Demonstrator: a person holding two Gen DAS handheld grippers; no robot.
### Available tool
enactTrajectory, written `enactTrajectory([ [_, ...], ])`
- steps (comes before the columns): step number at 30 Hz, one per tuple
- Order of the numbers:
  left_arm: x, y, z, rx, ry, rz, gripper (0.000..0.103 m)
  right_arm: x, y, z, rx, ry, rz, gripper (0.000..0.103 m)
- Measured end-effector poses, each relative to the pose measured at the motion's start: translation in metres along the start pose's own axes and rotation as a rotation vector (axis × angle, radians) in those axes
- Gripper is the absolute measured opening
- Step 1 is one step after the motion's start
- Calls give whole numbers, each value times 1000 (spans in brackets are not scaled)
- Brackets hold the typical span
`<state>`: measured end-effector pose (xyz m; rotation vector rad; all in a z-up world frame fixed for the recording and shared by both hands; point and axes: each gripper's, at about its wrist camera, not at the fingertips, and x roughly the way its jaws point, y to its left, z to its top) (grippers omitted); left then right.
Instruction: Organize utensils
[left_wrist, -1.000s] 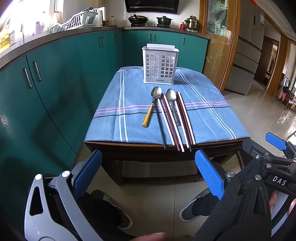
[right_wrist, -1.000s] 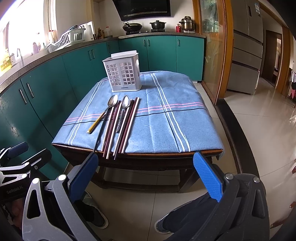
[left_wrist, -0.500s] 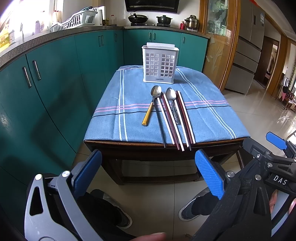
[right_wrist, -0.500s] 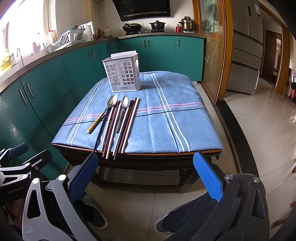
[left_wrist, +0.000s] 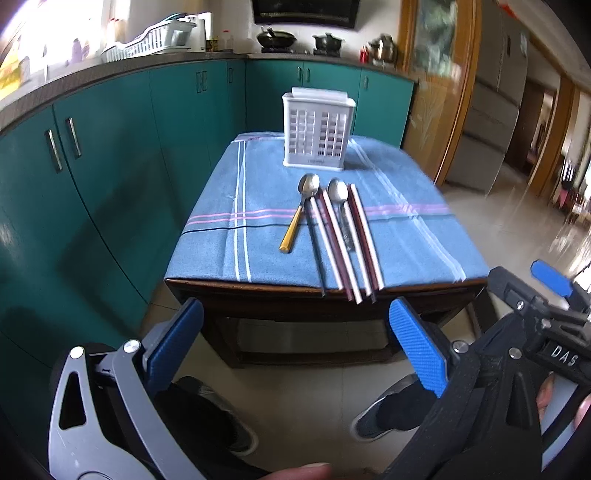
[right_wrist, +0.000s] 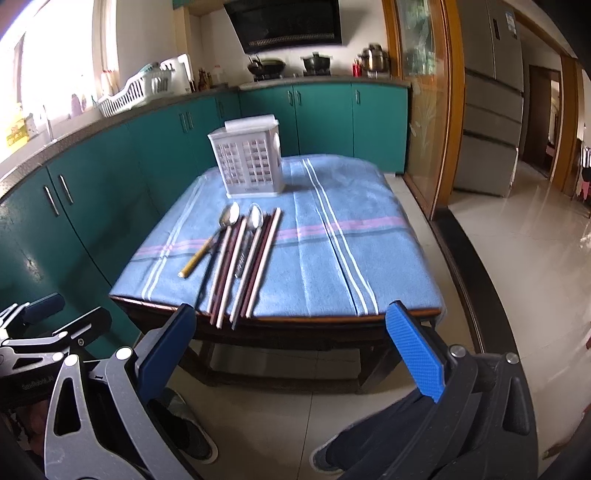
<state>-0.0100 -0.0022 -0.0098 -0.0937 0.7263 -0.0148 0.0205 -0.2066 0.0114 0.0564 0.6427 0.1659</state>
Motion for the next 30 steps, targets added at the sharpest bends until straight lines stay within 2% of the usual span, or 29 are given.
enactTrajectory([
  [2, -14, 7, -6, -83, -54, -59, 99, -15, 2, 1, -15, -84, 26, 100],
  [3, -20, 8, -10, -112, -79, -86, 99, -28, 4, 0, -27, -171, 41, 100],
  [6, -37, 1, -25, -118, -147, -157, 99, -55, 4, -9, -56, -368, 54, 100],
  [7, -44, -5, -35, -98, -171, -179, 99, -59, 5, -11, -79, -409, 41, 100],
  [8, -47, -9, -40, -79, -175, -194, 99, -59, 6, -13, -104, -419, 19, 100],
  [9, -48, -14, -45, -50, -168, -221, 99, -53, 7, -13, -135, -392, -1, 100],
  [11, -43, -19, -51, -5, -115, -267, 99, -42, 4, -12, -138, -338, 22, 100],
  [13, -31, -21, -55, 23, -21, -368, 99, -35, -8, -11, -86, -314, 50, 100],
  [16, -19, -16, -56, -11, 50, -500, 99, -24, -17, -7, -72, -292, 43, 100],
  [19, -7, -11, -54, -52, 72, -455, 99, -2, -20, -3, -106, -233, 53, 100],
  [21, 3, -11, -44, -28, 76, -409, 99, 20, -25, 4, -108, -161, 116, 100],
  [24, 20, -9, -9, 88, -1, -272, 99, 48, -31, 21, -76, -96, 217, 100],
  [25, 25, -8, 4, 132, -37, -208, 99, 64, -34, 35, -73, -65, 280, 100],
  [26, 38, -6, 26, 182, -64, -135, 99, 79, -35, 48, -76, -30, 297, 100],
  [27, 45, -4, 42, 203, -81, -113, 99, 93, -33, 62, -90, 0, 313, 100],
  [30, 80, 1, 95, 253, -131, -45, 99, 135, -25, 104, -158, 50, 440, 96],
])
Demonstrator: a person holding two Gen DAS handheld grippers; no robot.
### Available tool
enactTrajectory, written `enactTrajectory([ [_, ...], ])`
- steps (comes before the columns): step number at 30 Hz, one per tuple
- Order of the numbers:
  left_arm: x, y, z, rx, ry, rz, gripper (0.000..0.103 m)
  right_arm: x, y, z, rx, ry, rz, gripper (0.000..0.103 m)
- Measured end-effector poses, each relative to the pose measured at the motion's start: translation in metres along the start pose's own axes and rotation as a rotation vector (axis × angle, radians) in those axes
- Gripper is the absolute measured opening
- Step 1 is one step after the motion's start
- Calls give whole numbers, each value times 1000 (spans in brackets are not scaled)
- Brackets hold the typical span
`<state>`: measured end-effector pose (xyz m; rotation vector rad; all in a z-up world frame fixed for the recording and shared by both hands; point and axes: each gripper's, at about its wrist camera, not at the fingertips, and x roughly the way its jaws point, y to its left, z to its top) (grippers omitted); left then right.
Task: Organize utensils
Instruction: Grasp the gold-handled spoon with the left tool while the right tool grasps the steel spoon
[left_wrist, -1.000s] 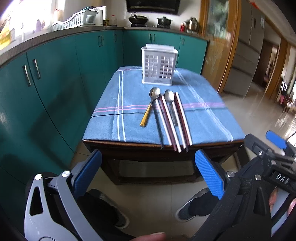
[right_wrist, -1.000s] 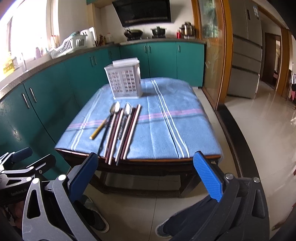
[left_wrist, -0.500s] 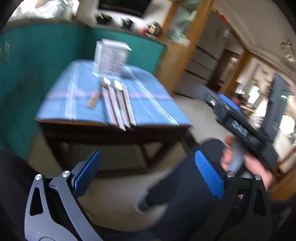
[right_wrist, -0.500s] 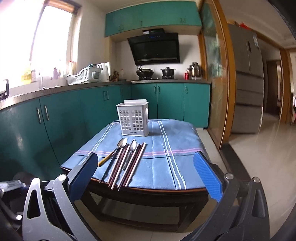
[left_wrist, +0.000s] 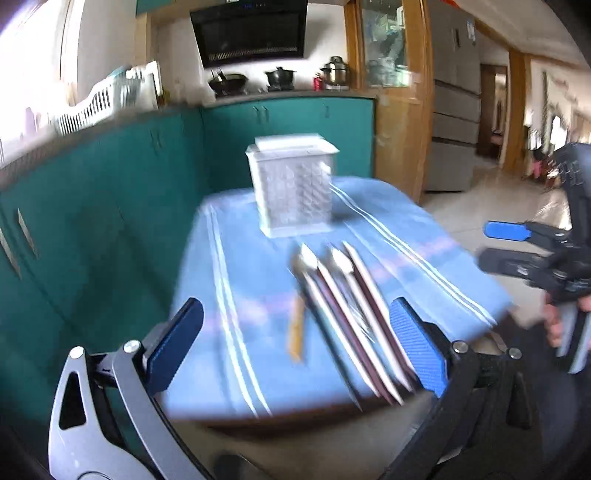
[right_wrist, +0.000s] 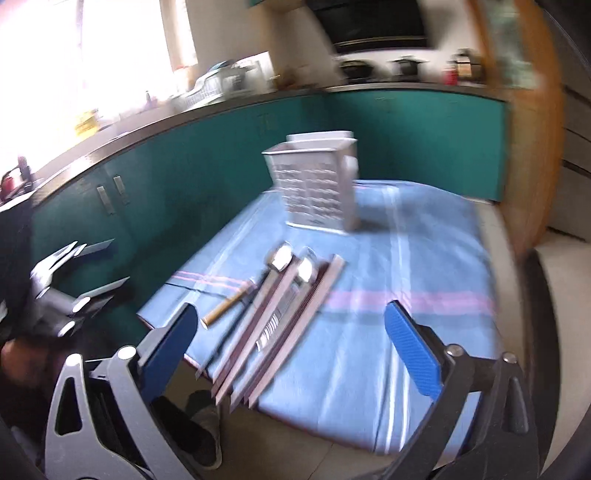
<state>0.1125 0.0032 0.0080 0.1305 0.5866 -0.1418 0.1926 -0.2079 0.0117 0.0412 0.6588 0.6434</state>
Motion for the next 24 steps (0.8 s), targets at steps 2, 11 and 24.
enactTrajectory([
  [2, 41, 8, 27, 50, 45, 11, 97, 26, -14, 22, 8, 48, 65, 88],
  [11, 190, 32, 53, -11, 343, -175, 70, 169, -62, 71, 76, 275, 228, 56],
  [24, 248, 27, 45, -5, 435, -295, 47, 244, -59, 46, 83, 431, 326, 27],
])
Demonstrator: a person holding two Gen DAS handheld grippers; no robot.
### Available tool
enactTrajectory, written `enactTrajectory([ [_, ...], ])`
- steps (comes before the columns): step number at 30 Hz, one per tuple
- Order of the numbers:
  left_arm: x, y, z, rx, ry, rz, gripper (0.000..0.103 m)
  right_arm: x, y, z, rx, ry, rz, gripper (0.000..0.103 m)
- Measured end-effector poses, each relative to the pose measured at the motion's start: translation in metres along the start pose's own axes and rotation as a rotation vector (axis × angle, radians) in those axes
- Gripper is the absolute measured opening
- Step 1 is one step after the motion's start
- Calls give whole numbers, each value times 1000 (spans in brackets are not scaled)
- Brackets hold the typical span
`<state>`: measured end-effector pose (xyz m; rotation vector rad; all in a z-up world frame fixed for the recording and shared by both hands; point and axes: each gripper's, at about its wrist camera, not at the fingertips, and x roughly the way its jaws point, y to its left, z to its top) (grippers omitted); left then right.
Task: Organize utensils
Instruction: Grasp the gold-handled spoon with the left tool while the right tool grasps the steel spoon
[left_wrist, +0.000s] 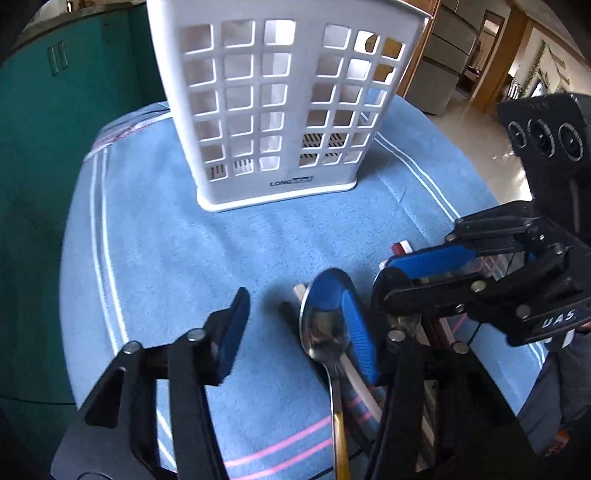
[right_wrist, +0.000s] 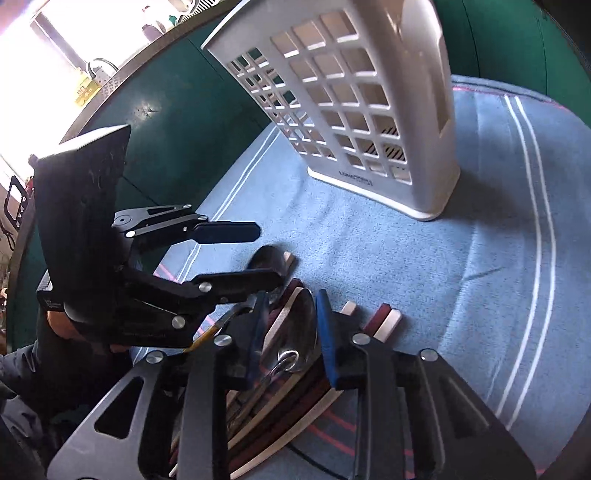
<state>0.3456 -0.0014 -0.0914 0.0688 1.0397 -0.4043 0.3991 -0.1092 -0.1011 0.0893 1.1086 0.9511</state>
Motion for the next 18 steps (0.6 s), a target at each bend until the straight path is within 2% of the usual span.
enactTrajectory([
  [2, 6, -1, 4, 4, 2, -17, 44, 2, -2, -1, 6, 7, -4, 28],
  [4, 8, -1, 6, 18, 3, -45, 36, 0, -3, -4, 8, 10, 2, 27],
  [7, 12, -2, 9, 34, 3, -80, 32, 0, -7, -6, 23, 14, 33, 18],
  [8, 13, -2, 9, 35, 1, -85, 30, -3, -9, -7, 25, 10, 34, 10],
  [10, 15, 2, 12, 18, 6, -102, 27, -8, -11, -9, 33, 5, 25, 4],
  [18, 6, 14, 17, 8, -17, -141, 7, -33, -4, -21, 27, -22, 35, 3],
])
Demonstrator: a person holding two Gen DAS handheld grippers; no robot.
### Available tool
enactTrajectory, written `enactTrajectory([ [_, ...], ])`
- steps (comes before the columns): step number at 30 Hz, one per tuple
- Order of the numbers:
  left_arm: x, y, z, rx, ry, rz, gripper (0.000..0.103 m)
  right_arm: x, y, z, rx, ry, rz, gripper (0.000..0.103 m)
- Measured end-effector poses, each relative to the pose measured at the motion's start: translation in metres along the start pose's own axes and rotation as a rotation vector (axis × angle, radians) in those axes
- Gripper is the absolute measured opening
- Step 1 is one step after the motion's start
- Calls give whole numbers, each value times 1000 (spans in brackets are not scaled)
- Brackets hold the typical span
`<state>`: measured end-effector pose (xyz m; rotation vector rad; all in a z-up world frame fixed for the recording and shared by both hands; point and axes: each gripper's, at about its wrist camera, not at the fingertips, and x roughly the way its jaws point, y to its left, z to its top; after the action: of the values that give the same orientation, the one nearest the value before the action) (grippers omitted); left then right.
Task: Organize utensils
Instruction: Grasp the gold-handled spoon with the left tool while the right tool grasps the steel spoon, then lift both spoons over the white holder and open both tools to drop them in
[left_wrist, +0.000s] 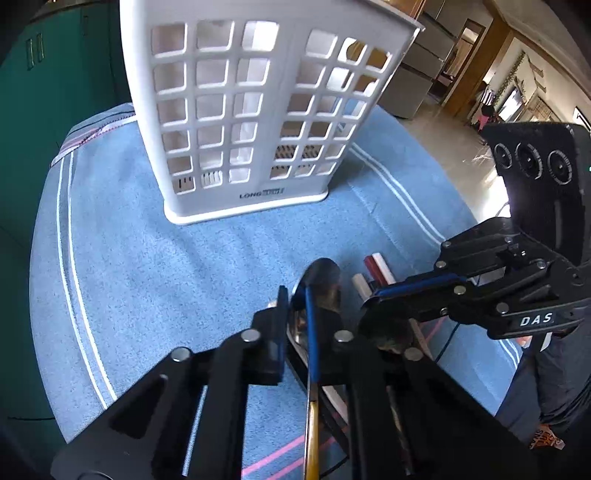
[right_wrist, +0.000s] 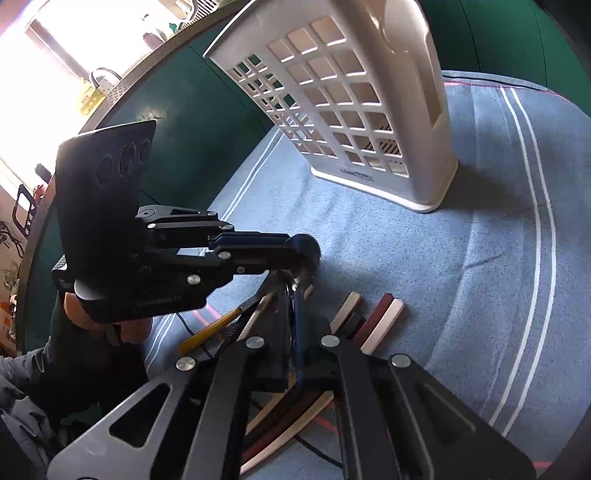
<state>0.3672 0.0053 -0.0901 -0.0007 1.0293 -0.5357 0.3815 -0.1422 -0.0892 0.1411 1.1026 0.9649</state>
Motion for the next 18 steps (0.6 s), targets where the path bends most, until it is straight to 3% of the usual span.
enactTrajectory([
  [7, -20, 7, 5, -12, -49, -24, 3, -11, 3, -5, 5, -14, -2, 3],
  [18, -101, 0, -5, -4, -251, -2, 2, -66, 30, -17, -40, -133, -24, 2],
])
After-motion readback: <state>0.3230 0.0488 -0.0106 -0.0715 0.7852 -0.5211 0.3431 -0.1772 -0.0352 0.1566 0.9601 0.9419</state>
